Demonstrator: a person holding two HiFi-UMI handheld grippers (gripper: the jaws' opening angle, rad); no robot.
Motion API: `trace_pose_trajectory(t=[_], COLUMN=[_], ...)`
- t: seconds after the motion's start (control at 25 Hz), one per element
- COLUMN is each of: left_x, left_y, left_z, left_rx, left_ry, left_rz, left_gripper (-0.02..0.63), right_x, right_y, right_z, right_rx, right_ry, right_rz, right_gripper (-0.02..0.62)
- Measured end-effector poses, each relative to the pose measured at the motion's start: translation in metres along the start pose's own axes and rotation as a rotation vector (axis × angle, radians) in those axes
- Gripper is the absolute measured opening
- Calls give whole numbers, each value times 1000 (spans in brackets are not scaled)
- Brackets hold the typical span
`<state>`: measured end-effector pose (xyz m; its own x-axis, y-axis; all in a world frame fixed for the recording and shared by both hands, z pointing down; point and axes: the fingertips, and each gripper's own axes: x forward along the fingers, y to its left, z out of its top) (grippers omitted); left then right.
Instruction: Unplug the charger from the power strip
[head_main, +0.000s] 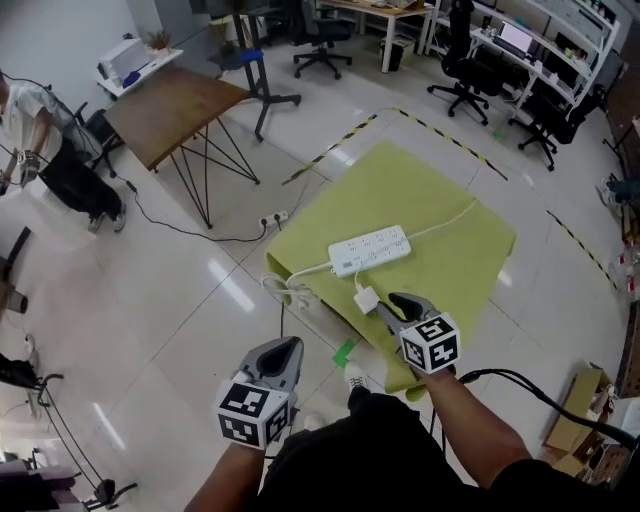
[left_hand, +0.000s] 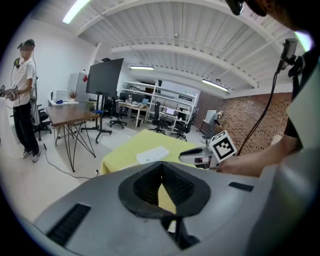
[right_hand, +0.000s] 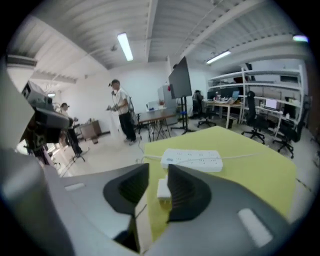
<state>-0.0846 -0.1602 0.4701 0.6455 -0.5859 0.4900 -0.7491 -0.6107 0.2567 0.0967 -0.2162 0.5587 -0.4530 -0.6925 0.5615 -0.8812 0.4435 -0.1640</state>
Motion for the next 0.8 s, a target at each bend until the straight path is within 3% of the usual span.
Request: trace_pose_trajectory(t=[0.04, 0.08, 0.36, 0.52, 0.64, 0.8], left_x=[-3, -7, -37, -43, -52, -67], left_y=[-5, -10, -56, -79, -98, -112], left_z=[0, 1, -6, -16, -18, -16], left_rx=[19, 32, 73, 92, 94, 112], left_ry=[-5, -12, -68, -79, -95, -127], left_rz=[-16, -34, -156, -206, -238, -227], left_gripper=[6, 6, 6, 6, 6, 6], right_x=[-19, -38, -159, -221, -254, -280], right_y=[5, 12, 85, 138, 157, 149], right_z=[9, 17, 20, 25, 17, -8], right_rx=[38, 73, 248, 186, 125, 147], right_ry=[-65, -122, -359, -497, -494, -437], right_rz=[-9, -14, -9, 34, 11, -71], right_gripper=[37, 2, 2, 2, 2, 2])
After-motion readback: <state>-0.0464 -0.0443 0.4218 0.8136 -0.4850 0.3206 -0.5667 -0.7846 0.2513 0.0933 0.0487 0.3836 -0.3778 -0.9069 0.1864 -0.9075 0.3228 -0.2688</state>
